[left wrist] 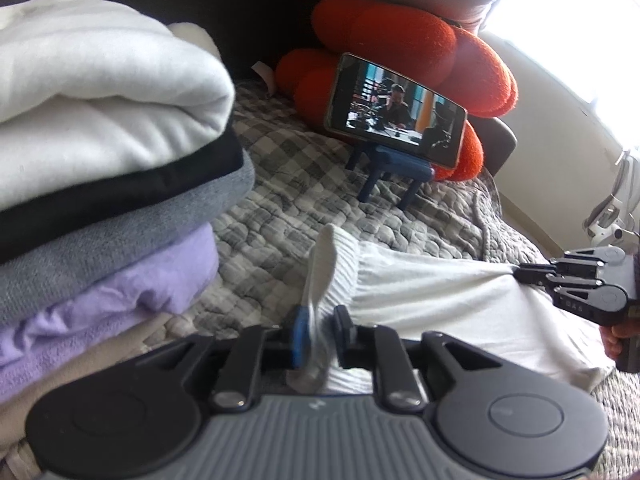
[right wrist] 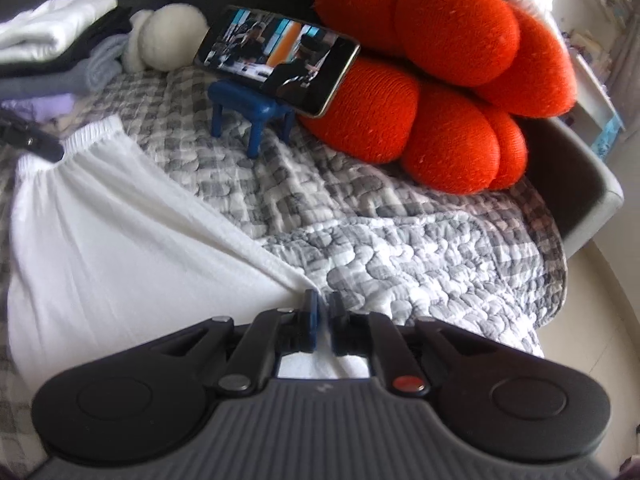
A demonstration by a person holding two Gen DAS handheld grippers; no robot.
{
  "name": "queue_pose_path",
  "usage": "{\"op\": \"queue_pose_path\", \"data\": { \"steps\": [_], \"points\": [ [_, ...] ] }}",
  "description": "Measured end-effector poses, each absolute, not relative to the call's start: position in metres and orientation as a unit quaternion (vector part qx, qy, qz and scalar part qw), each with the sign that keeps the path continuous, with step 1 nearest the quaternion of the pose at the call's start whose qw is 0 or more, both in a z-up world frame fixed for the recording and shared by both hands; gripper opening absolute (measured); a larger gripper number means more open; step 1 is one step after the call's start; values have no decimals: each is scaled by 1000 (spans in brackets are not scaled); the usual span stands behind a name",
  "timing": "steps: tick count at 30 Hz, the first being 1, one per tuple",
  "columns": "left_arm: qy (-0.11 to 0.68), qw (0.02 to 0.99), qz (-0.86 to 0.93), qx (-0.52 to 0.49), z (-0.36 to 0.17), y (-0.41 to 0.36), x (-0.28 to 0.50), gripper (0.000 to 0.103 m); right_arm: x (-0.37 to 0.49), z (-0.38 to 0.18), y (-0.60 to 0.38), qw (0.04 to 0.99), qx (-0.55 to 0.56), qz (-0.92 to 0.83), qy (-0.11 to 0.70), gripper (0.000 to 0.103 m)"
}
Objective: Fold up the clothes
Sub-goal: 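Open the left tool and lay the white waistband flat on the bed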
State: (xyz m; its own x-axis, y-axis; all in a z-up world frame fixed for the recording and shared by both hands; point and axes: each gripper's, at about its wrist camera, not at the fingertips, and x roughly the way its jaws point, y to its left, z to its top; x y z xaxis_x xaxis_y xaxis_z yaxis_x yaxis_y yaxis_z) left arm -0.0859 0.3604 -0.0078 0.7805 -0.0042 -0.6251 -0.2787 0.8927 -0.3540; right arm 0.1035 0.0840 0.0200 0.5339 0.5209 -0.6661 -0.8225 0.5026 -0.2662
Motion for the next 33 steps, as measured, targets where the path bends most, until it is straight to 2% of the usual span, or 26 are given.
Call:
{"op": "queue_pose_path", "data": {
  "steps": [3, 8, 16, 23, 24, 26, 29, 33],
  "points": [
    [323, 919, 82, -213, -3, 362, -88, 34, 101, 33, 70, 849, -252, 392, 250, 15],
    [310, 923, 96, -208, 7, 364, -96, 34, 94, 45, 46, 860, -211, 383, 264, 15],
    [284, 935, 83, -196, 28, 349, -108, 32, 73, 32, 28, 860, -166, 386, 291, 15],
    [314, 938, 41, -141, 18, 302, -69, 32, 55, 21, 14, 859, -130, 386, 311, 15],
    [326, 935, 57, -129, 10, 300, -61, 32, 53, 20, 14, 860, -129, 383, 311, 15],
    [347, 926, 87, -125, -4, 305, -50, 24, 49, 20, 6, 864, -123, 374, 312, 15],
    [338, 925, 82, -154, -4, 316, -52, 23, 43, 21, -15, 876, -114, 347, 315, 15],
    [335, 927, 81, -146, -7, 315, -54, 19, 37, 18, -51, 893, -71, 300, 327, 15]
  ]
}}
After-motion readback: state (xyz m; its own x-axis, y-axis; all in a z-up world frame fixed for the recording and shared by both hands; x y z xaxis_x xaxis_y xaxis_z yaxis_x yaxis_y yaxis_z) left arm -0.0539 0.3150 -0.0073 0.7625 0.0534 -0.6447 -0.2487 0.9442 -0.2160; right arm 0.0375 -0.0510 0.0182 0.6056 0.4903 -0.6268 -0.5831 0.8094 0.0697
